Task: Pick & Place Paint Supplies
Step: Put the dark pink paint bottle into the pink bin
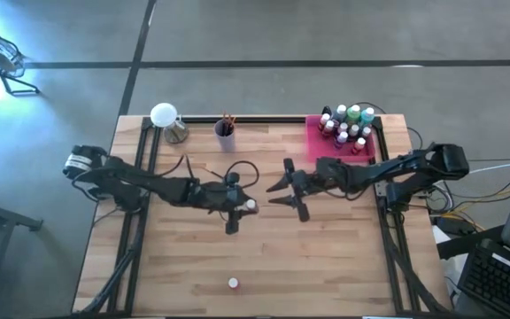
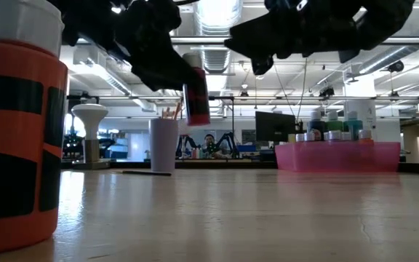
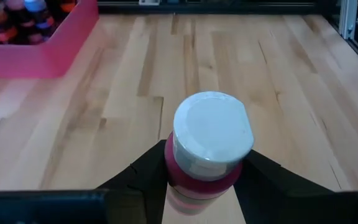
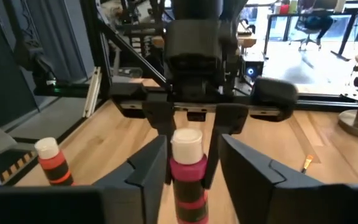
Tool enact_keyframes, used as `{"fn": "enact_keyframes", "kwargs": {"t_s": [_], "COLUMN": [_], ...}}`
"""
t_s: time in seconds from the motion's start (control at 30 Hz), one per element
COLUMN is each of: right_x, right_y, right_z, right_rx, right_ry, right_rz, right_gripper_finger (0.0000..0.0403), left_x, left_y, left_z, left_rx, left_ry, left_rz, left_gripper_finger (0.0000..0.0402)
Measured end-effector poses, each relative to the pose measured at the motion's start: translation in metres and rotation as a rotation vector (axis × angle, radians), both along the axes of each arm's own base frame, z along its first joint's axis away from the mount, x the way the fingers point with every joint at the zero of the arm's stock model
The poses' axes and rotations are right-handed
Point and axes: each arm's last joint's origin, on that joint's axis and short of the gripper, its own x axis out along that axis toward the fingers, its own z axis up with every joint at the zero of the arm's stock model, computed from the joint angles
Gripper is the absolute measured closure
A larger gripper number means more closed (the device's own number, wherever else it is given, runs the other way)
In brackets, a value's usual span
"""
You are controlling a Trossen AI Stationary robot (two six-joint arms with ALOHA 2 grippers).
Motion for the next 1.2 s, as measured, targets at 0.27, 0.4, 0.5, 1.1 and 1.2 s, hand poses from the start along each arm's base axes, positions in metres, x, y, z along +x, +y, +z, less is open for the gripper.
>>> {"fn": "enact_keyframes", "kwargs": {"t_s": [0.27, 0.4, 0.5, 1.1, 1.2], "right_x": [0.019, 0.023, 0.026, 0.029, 0.029], "right_y": [0.001, 0.002, 0.002, 0.002, 0.002], "right_z": [0.008, 0.011, 0.010, 0.011, 0.012], "right_rx": [-0.032, -0.042, -0.043, -0.070, -0.067], "right_ry": [0.017, 0.012, 0.015, 0.003, -0.005], "right_rz": [0.037, 0.044, 0.047, 0.043, 0.041], "right_gripper_finger": [0.0193, 0.0176, 0.0171, 0.0193, 0.0191], "left_x": [0.002, 0.003, 0.005, 0.015, 0.016], "left_y": [0.003, 0.004, 0.004, 0.016, 0.016], "left_z": [0.003, 0.006, 0.010, 0.032, 0.034], "left_rx": [0.019, 0.025, 0.035, 0.072, 0.077], "left_ry": [-0.008, -0.038, -0.083, -0.214, -0.218], "left_rz": [-0.009, -0.010, -0.017, 0.001, 0.000], "left_gripper_finger": [0.0243, 0.0243, 0.0243, 0.0243, 0.0243]}}
